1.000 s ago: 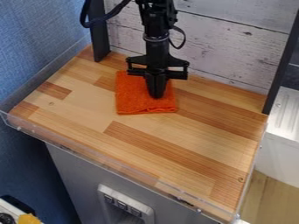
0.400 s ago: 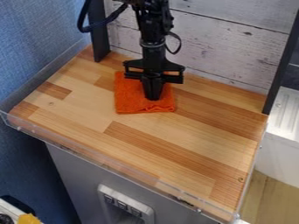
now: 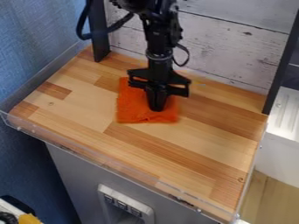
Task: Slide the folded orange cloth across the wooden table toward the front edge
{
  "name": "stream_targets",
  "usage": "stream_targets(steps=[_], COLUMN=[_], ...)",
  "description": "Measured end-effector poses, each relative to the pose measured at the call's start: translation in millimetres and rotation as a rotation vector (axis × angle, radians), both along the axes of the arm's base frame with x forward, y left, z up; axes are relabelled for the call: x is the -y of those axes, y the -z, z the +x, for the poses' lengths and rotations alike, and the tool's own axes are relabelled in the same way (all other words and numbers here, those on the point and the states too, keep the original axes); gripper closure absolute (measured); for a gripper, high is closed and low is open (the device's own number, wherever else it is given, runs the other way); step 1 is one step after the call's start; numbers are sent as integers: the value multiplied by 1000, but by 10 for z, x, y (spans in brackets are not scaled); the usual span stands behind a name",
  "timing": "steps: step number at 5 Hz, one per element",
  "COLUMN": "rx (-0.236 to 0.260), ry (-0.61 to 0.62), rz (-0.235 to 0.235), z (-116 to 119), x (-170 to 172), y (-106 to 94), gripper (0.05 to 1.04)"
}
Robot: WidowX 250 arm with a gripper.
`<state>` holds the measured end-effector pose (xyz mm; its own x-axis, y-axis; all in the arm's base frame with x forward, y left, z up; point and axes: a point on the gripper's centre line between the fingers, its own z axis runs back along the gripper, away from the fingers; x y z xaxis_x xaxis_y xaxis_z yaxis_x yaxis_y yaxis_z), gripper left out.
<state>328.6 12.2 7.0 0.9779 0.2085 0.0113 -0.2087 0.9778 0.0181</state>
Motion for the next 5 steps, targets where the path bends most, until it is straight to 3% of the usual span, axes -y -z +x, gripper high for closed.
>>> stream_targets(steps=[2,4,5], rx=[-27,-46,-22], ry=[100,166,185], rz=[-16,-26,-35], z=[-317,-443,-475], x=[373,550,557], y=[-10,-12,-4], gripper=[1025,1025,1025])
